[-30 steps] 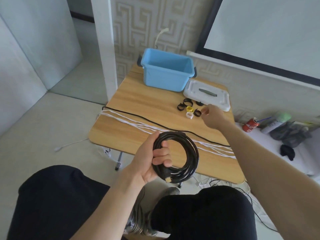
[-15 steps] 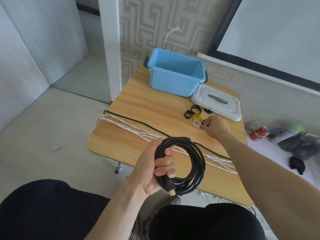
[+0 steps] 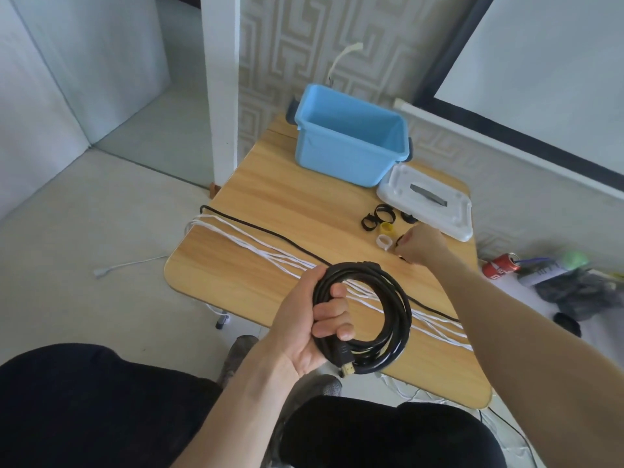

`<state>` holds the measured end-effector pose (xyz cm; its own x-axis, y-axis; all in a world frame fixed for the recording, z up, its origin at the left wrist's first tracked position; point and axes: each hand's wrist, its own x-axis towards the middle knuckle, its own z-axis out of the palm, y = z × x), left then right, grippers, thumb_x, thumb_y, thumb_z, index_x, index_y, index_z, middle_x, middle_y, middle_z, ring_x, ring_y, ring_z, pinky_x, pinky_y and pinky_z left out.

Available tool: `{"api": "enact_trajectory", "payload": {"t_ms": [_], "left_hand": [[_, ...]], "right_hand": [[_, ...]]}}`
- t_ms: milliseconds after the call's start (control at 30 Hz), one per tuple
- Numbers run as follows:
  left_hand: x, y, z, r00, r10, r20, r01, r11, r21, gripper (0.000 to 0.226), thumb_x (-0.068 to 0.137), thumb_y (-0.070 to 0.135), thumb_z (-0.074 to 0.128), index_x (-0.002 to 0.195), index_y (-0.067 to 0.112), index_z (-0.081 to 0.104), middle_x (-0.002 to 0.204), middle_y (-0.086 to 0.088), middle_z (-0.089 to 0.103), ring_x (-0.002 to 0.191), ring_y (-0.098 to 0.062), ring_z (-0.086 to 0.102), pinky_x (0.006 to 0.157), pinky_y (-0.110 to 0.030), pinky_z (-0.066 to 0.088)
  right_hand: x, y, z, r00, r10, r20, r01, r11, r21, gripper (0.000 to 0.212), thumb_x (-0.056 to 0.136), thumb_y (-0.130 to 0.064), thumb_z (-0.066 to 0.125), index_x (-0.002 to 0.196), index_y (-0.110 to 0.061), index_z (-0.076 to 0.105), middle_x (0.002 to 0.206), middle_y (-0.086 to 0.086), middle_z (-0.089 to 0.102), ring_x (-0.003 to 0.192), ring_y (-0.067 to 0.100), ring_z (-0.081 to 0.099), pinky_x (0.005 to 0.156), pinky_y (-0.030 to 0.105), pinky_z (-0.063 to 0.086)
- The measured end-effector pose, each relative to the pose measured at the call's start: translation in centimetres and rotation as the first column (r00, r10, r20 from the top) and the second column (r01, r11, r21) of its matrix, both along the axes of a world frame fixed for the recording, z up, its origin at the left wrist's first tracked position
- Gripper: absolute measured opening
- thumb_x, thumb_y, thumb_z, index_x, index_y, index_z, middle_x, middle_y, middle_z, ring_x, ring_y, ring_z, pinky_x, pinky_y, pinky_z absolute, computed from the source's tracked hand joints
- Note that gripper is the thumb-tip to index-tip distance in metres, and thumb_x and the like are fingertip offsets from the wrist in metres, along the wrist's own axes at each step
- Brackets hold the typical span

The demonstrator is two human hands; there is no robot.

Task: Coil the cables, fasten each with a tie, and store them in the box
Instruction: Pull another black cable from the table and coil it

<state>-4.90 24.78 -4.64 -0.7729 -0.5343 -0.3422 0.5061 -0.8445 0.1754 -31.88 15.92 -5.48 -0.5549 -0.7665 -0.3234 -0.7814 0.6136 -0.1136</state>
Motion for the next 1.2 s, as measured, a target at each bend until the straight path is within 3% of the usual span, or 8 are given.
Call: {"api": "enact_trajectory", "payload": {"t_ms": [300, 367, 567, 767, 867, 967, 1067, 1200], "left_hand": [[0.5, 0.2, 0.0, 0.998, 0.041, 0.053, -0.04, 0.999, -0.019, 0.045, 0.103, 0.043, 0.042, 0.071, 0.015, 0.056, 0.044, 0.009, 0.027, 0.034, -0.007, 0.028, 0.041, -0.023, 0.039], [0.3, 0.5, 0.2, 0.997, 0.046, 0.06, -0.045, 0.999, -0.014, 0.044, 0.103, 0.042, 0.042, 0.07, 0.015, 0.056, 0.045, 0.009, 0.026, 0.035, -0.007, 0.027, 0.042, -0.023, 0.039], [0.4, 1.4, 0.2, 0.991, 0.061, 0.122, -0.057, 0.998, -0.036, 0.044, 0.103, 0.041, 0.042, 0.07, 0.015, 0.055, 0.046, 0.009, 0.025, 0.036, -0.008, 0.025, 0.043, -0.024, 0.04], [0.8, 0.7, 0.7, 0.989, 0.077, 0.123, -0.073, 0.997, -0.037, 0.044, 0.104, 0.04, 0.04, 0.07, 0.015, 0.054, 0.045, 0.009, 0.025, 0.036, -0.008, 0.025, 0.044, -0.025, 0.039], [0.6, 0.1, 1.3, 0.991, 0.077, 0.111, -0.072, 0.996, -0.042, 0.047, 0.104, 0.041, 0.039, 0.07, 0.014, 0.055, 0.045, 0.009, 0.024, 0.035, -0.008, 0.025, 0.044, -0.024, 0.039], [0.6, -0.6, 1.6, 0.992, 0.079, 0.101, -0.075, 0.996, -0.044, 0.048, 0.104, 0.042, 0.038, 0.069, 0.014, 0.055, 0.045, 0.009, 0.023, 0.035, -0.008, 0.024, 0.044, -0.024, 0.038], [0.7, -0.8, 1.7, 0.992, 0.08, 0.102, -0.076, 0.996, -0.049, 0.047, 0.104, 0.041, 0.038, 0.069, 0.014, 0.054, 0.045, 0.009, 0.023, 0.035, -0.008, 0.024, 0.044, -0.024, 0.038], [1.0, -0.8, 1.5, 0.991, 0.077, 0.105, -0.071, 0.996, -0.056, 0.047, 0.104, 0.042, 0.039, 0.069, 0.015, 0.054, 0.044, 0.009, 0.025, 0.035, -0.008, 0.025, 0.044, -0.024, 0.039]], "right_hand": [[0.2, 2.6, -1.0, 0.994, -0.08, 0.079, 0.095, 0.974, -0.208, 0.019, 0.09, -0.016, 0.066, 0.092, 0.002, 0.072, 0.078, 0.008, 0.065, 0.075, 0.024, 0.06, 0.07, 0.042, 0.055], [0.4, 4.0, -1.2, 0.996, -0.072, 0.057, 0.084, 0.964, -0.251, 0.014, 0.09, -0.013, 0.065, 0.101, -0.005, 0.069, 0.093, 0.008, 0.066, 0.088, 0.024, 0.062, 0.074, 0.038, 0.053], [0.8, 3.6, -1.3, 0.999, 0.033, 0.044, -0.016, 0.943, -0.331, 0.041, 0.092, -0.008, 0.062, 0.133, -0.015, 0.057, 0.136, 0.009, 0.053, 0.118, 0.026, 0.056, 0.094, 0.037, 0.048], [2.1, -1.2, 0.3, 0.963, 0.224, 0.149, -0.193, 0.961, -0.199, 0.038, 0.098, -0.006, 0.046, 0.129, -0.015, 0.066, 0.145, 0.006, 0.05, 0.137, 0.03, 0.039, 0.108, 0.041, 0.036], [2.4, -3.3, -0.5, 0.96, 0.227, 0.163, -0.214, 0.972, -0.095, 0.039, 0.1, -0.02, 0.036, 0.115, -0.011, 0.071, 0.129, 0.006, 0.061, 0.127, 0.029, 0.048, 0.09, 0.038, 0.039], [2.1, -4.3, -1.5, 0.969, 0.206, 0.137, -0.197, 0.977, -0.075, 0.049, 0.082, -0.048, 0.037, 0.087, -0.012, 0.07, 0.097, 0.005, 0.063, 0.103, 0.028, 0.053, 0.075, 0.036, 0.037], [2.8, -3.6, -0.9, 0.955, 0.161, 0.248, -0.115, 0.975, -0.192, 0.038, 0.086, -0.038, 0.058, 0.068, -0.005, 0.054, 0.075, 0.005, 0.05, 0.07, 0.02, 0.046, 0.06, 0.032, 0.036], [2.4, -3.5, -0.6, 0.963, 0.149, 0.225, -0.072, 0.945, -0.319, 0.036, 0.089, -0.024, 0.063, 0.089, 0.012, 0.067, 0.076, 0.02, 0.055, 0.067, 0.032, 0.052, 0.062, 0.038, 0.044]]}}
